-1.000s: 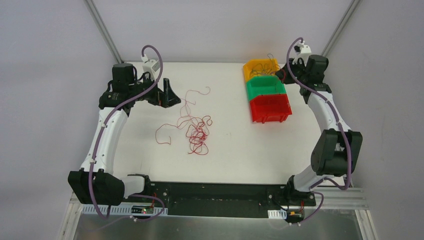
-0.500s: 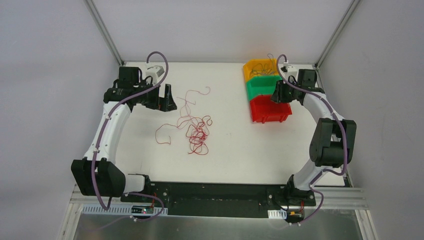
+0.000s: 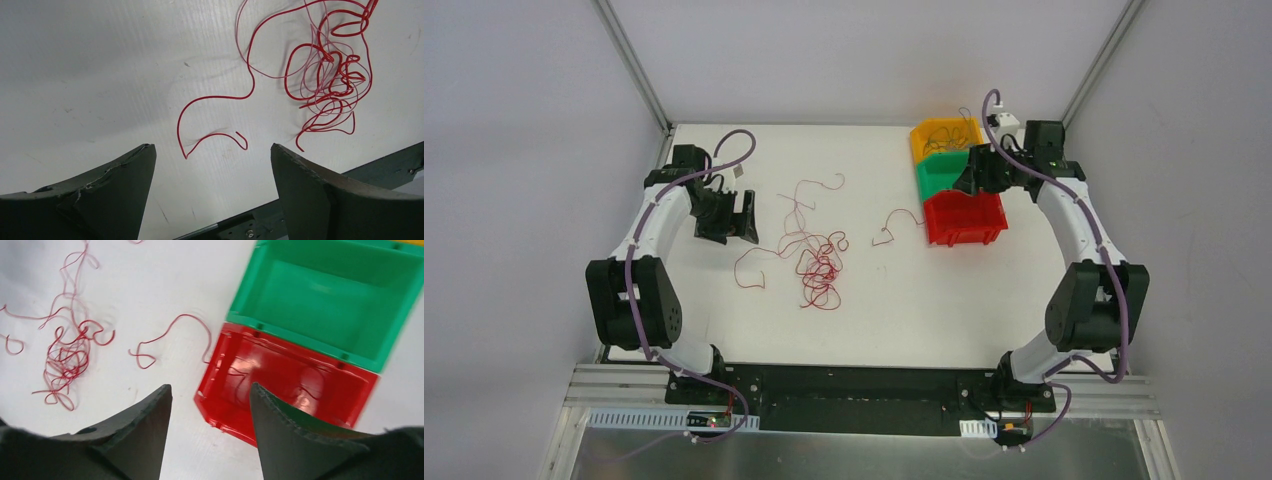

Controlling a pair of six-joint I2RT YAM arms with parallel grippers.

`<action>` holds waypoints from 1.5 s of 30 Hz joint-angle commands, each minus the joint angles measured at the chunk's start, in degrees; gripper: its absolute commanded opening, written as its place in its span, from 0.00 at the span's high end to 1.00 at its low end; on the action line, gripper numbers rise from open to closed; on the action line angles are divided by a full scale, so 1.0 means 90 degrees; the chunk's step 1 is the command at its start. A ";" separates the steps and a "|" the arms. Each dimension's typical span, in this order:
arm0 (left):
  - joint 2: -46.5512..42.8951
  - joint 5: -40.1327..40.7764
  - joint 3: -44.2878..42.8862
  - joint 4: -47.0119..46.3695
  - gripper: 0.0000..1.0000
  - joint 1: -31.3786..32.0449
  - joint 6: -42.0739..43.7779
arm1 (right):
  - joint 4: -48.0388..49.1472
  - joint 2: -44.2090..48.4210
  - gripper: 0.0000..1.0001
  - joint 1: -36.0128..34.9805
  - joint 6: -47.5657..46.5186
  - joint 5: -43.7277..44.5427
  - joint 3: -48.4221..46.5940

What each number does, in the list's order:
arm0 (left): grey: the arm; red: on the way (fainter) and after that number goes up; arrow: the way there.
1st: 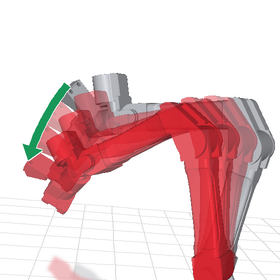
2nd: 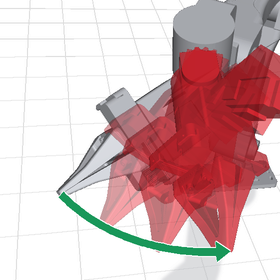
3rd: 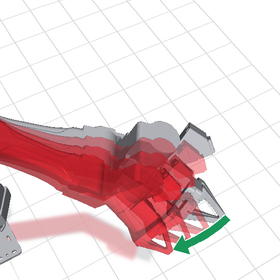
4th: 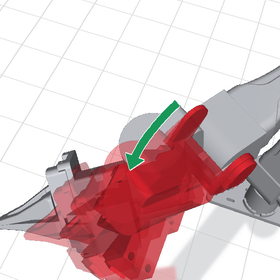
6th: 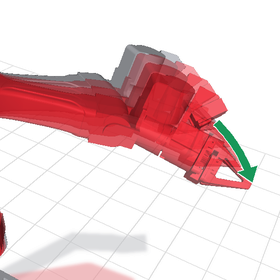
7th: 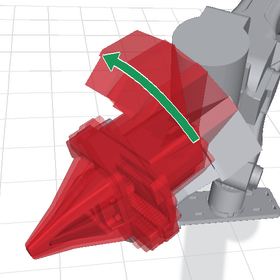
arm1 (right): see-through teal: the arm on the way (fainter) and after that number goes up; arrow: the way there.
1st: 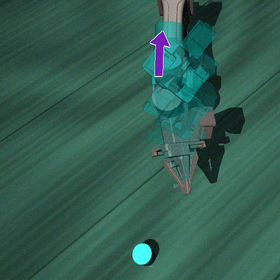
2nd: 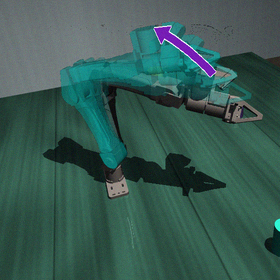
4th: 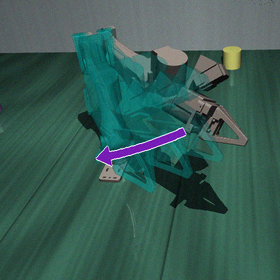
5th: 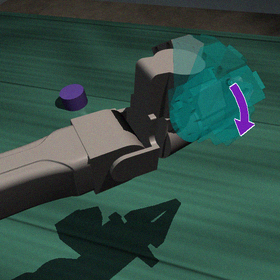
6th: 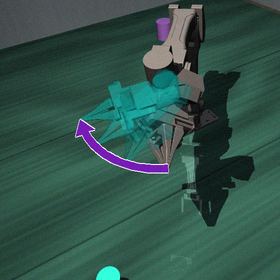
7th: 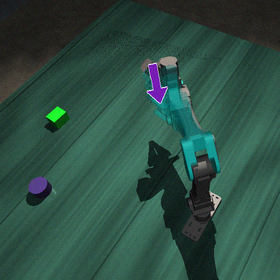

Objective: Untangle the cables

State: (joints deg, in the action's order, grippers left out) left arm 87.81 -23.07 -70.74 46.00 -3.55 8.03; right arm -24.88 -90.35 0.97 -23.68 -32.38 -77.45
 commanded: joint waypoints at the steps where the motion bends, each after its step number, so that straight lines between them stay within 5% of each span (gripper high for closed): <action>1: 0.0050 -0.0309 -0.0099 0.0174 0.14 0.0002 -0.0047 | -0.0829 -0.0308 0.39 -0.0767 -0.0233 -0.0091 -0.0477; 11: -0.0147 -0.0184 -0.0052 0.0178 0.14 -0.0002 -0.0134 | -0.0650 -0.1843 0.41 -0.2473 0.0248 0.0874 -0.1099; 18: -0.0157 -0.0209 -0.0146 0.0235 0.14 -0.0003 -0.0131 | -0.0777 -0.2827 0.49 -0.2841 0.0072 0.1177 -0.1488; 23: -0.0185 -0.0202 -0.0156 0.0276 0.14 -0.0010 -0.0072 | -0.0830 -0.2776 1.00 -0.2870 -0.0170 0.1196 -0.1385; 32: -0.0186 -0.0269 -0.0123 0.0299 0.14 -0.0014 0.0031 | -0.2035 -0.1386 1.00 -0.1423 -0.1997 0.1374 -0.1326; 38: 0.0028 -0.0390 -0.0184 0.0300 0.15 -0.0011 -0.0021 | -0.2722 -0.1757 1.00 -0.0433 -0.2923 0.1485 -0.1900; 45: -0.0155 -0.0117 -0.0082 0.0312 0.14 -0.0024 0.0217 | -0.2374 -0.1876 1.00 -0.0140 -0.4059 0.1463 -0.1211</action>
State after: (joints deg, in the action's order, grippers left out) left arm 88.23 -25.10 -70.78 47.07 -3.73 7.57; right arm -45.12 -106.89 -0.47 -51.16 -18.87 -92.14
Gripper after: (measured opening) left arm 0.853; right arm 0.009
